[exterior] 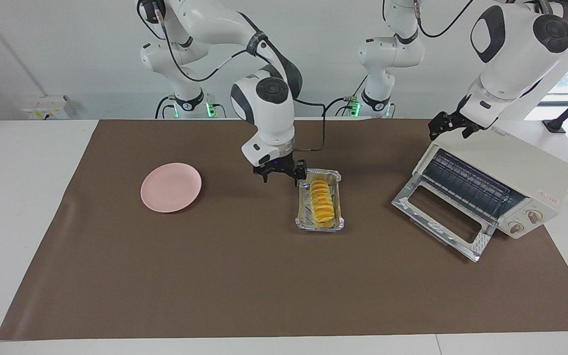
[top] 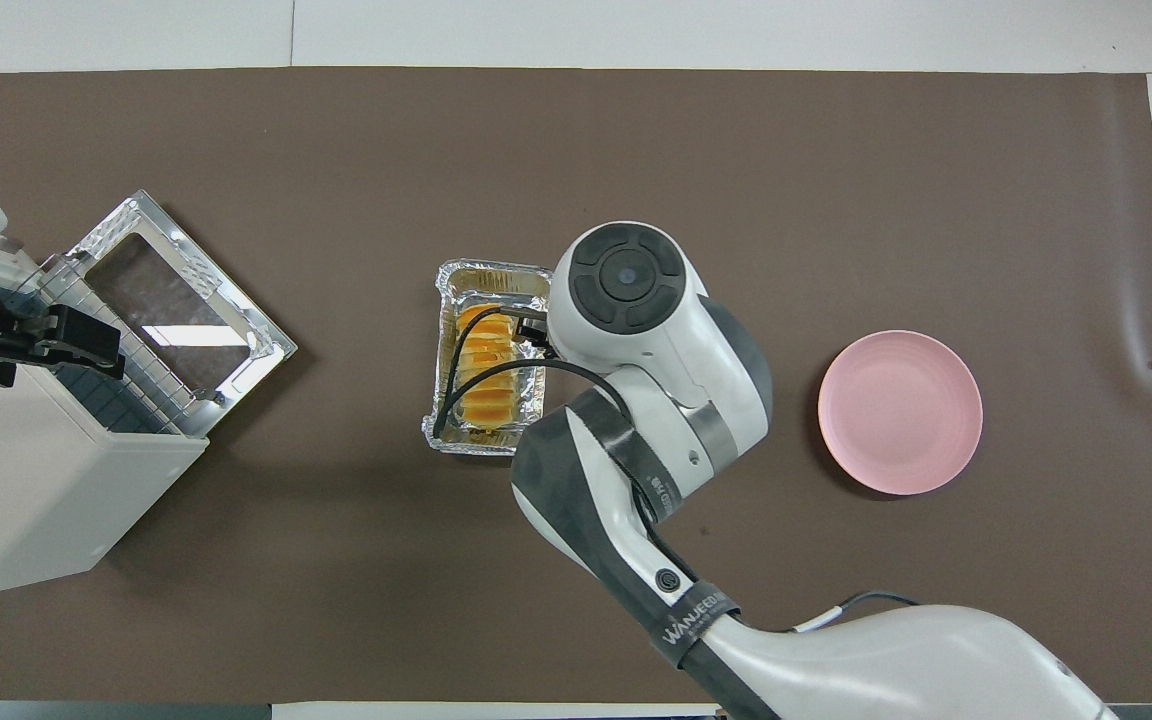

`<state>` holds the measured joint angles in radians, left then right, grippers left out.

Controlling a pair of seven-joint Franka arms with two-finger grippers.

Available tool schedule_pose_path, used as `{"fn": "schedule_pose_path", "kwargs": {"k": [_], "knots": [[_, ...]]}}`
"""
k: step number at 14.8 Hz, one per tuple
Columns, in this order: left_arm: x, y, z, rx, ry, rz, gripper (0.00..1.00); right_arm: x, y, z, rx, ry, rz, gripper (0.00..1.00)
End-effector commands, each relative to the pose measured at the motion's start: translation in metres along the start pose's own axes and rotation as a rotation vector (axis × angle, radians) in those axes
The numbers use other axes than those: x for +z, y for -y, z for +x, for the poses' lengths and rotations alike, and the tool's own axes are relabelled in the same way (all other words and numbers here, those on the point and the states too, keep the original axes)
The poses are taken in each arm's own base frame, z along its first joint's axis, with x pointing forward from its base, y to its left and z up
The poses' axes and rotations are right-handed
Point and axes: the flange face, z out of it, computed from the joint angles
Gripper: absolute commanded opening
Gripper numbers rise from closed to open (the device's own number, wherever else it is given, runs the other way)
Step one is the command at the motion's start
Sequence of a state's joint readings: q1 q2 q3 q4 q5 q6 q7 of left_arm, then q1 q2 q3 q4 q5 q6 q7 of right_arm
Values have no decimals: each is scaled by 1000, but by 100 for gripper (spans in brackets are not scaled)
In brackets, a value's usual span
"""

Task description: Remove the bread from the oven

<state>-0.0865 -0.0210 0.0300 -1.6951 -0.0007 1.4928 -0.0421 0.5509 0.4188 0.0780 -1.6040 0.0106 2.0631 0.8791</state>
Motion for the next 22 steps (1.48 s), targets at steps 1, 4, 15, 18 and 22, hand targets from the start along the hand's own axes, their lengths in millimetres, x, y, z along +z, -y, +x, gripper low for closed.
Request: {"fn": "schedule_pose_path", "kwargs": {"k": [1,4,15,18,22], "knots": [[-12,-1,3,11,-13,4,100,24,19,12,18,-32,1,100],[-17,-1,3,12,-28,8,100,41,16,10,10,-39,1,100],[-19,-2,3,6,-36,8,100,81,12,1,-16,-46,-24,47],[-20,-1,5,3,-48,6,100,79,15,0,-16,-51,-16,0],[-21,0,4,5,-51,7,100,77,17,0,-21,-55,-11,0]]}}
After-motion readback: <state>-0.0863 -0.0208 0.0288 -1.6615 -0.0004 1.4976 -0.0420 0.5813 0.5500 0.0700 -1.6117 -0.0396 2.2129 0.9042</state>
